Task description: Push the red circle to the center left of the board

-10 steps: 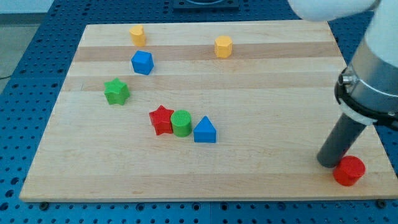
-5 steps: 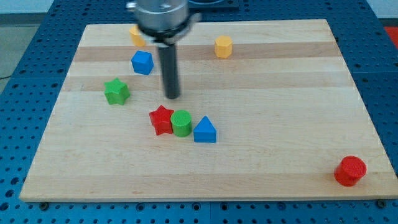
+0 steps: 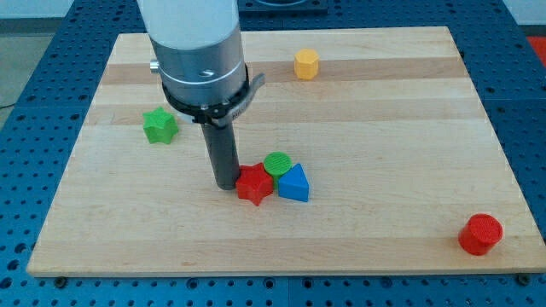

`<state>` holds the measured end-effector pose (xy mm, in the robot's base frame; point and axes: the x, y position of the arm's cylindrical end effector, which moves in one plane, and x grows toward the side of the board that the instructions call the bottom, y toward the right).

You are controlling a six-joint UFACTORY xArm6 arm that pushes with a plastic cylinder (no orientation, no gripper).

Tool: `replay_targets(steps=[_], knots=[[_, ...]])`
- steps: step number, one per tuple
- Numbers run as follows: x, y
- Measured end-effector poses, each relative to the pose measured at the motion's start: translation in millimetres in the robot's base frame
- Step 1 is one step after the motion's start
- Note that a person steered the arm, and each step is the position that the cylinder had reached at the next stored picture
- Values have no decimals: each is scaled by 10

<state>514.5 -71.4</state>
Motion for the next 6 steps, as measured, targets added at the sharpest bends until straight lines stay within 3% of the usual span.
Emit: replay_targets(steps=[3, 5, 6], knots=[[262, 556], [-170, 274], [-153, 659]])
